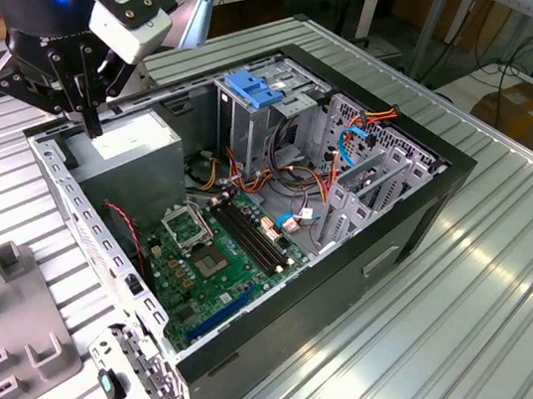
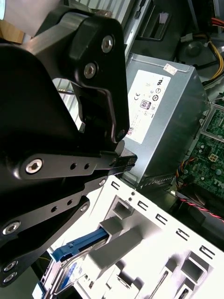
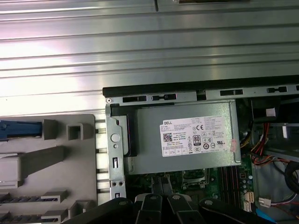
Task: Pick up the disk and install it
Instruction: 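Reach for the disk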
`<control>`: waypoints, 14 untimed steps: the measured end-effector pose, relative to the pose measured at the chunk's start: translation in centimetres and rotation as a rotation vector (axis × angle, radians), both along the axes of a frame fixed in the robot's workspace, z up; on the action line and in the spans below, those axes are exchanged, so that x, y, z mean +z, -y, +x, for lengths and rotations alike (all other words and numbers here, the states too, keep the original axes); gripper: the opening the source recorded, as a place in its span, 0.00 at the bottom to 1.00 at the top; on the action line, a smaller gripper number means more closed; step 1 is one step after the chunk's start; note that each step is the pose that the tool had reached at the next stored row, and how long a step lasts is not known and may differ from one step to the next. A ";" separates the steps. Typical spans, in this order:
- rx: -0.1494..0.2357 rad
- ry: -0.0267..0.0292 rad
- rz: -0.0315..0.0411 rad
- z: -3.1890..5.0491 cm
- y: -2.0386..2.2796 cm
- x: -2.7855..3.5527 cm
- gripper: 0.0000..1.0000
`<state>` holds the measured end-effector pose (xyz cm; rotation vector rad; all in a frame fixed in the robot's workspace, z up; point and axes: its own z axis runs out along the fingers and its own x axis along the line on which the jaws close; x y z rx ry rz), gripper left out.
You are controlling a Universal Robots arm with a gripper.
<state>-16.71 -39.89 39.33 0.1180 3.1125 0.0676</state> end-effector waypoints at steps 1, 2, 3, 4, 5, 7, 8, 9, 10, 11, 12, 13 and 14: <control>0.000 0.0000 0.0000 -0.03 0.00 0.00 0.11; 0.000 0.0000 0.0000 -0.11 0.00 0.00 0.11; 0.000 0.0000 0.0000 -0.16 0.00 0.00 0.11; 0.000 0.0000 0.0001 -0.27 0.00 0.00 0.11; 0.000 0.0000 0.0000 -0.35 0.00 0.00 0.11; 0.000 0.0000 0.0000 -0.60 0.00 0.00 0.11; 0.000 0.0000 0.0000 -0.70 0.00 0.00 0.11; 0.000 0.0000 0.0000 -0.85 0.00 0.00 0.11; 0.000 -0.0001 0.0000 -0.97 0.00 0.00 0.11; 0.000 0.0000 0.0001 -1.09 0.00 0.00 0.11; 0.000 0.0000 0.0000 -1.10 0.00 0.00 0.11; 0.000 0.0000 0.0000 -1.10 0.00 0.00 0.11; 0.000 -0.0001 0.0000 -1.12 0.00 0.00 0.11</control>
